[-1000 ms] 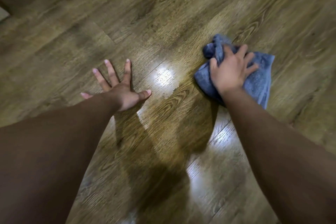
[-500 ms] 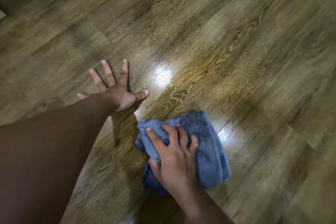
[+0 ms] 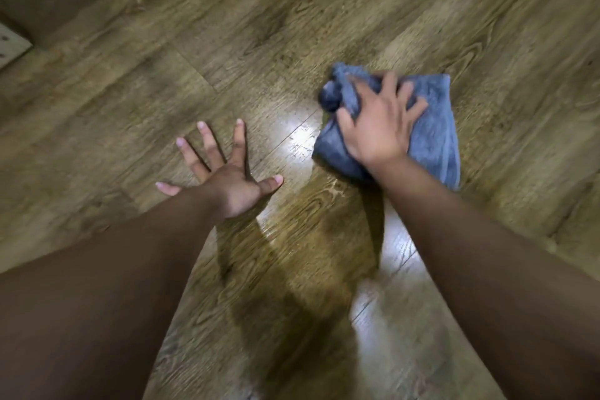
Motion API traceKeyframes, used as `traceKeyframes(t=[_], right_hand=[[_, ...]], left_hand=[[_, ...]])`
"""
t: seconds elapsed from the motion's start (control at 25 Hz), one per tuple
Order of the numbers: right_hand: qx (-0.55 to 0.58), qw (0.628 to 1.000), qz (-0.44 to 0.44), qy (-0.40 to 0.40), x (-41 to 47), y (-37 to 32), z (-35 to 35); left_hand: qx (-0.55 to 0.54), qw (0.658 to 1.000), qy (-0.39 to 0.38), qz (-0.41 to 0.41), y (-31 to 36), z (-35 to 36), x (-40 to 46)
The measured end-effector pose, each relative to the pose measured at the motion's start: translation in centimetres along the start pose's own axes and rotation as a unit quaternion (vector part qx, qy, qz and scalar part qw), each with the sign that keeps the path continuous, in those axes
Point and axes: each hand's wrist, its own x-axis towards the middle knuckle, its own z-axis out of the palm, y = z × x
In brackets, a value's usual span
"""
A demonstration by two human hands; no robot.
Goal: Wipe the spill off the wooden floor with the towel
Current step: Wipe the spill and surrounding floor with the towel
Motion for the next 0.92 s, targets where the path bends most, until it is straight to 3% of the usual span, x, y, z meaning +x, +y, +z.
traceKeyframes(t=[0.16,0.24,0.44,0.72,0.92], right_hand=[[0.001,0.999,0.04,0.025,4.2,-1.0,0.3],[0.001,1.0,0.015,0.02,3.4,-1.1,0.2],[0.031,0.996,-0.086,-0.007,-5.7,-1.9,-0.4],[0.013,0.993,-0.107,-0.042,-23.4,-0.8,-0.1],[0.016,0.993,-0.114,-0.025,-21.9,-1.4,-0.1]], left_hand=[[0.0,1.0,0.001,0.003,0.2,0.0,-0.1],[0.0,1.0,0.005,0.004,0.2,0.1,-0.1],[-0.002,1.0,0.031,0.002,0.0,0.7,0.6],[-0.008,0.994,0.105,-0.004,-0.2,1.7,1.5],[-0.003,0.992,0.125,-0.013,-0.2,2.0,1.5]])
